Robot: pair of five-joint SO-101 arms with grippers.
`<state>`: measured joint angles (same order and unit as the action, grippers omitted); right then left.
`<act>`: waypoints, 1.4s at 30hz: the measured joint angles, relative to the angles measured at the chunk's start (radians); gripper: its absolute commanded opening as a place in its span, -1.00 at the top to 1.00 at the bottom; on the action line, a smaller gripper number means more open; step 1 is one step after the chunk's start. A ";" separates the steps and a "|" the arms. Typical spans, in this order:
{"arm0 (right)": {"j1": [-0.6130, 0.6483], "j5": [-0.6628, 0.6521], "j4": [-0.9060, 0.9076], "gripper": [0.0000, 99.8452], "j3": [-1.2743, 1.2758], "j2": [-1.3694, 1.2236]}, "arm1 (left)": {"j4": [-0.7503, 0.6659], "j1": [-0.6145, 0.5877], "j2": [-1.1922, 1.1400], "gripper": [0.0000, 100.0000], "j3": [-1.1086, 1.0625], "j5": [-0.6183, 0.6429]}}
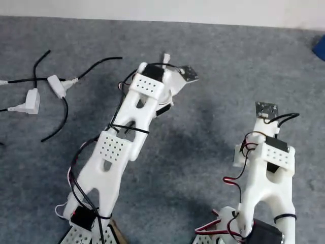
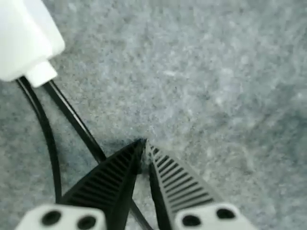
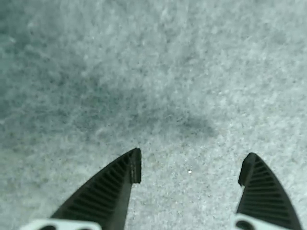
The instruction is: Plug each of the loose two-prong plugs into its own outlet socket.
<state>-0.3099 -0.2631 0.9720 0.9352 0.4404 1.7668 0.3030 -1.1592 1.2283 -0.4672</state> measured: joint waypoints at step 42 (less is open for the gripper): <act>0.031 -0.003 0.000 0.36 0.008 0.000 | -0.603 -0.037 0.046 0.51 0.021 -0.011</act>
<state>-0.2793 -0.2662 0.9720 0.9429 0.4404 1.1638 0.2662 -1.1132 1.2497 -0.4780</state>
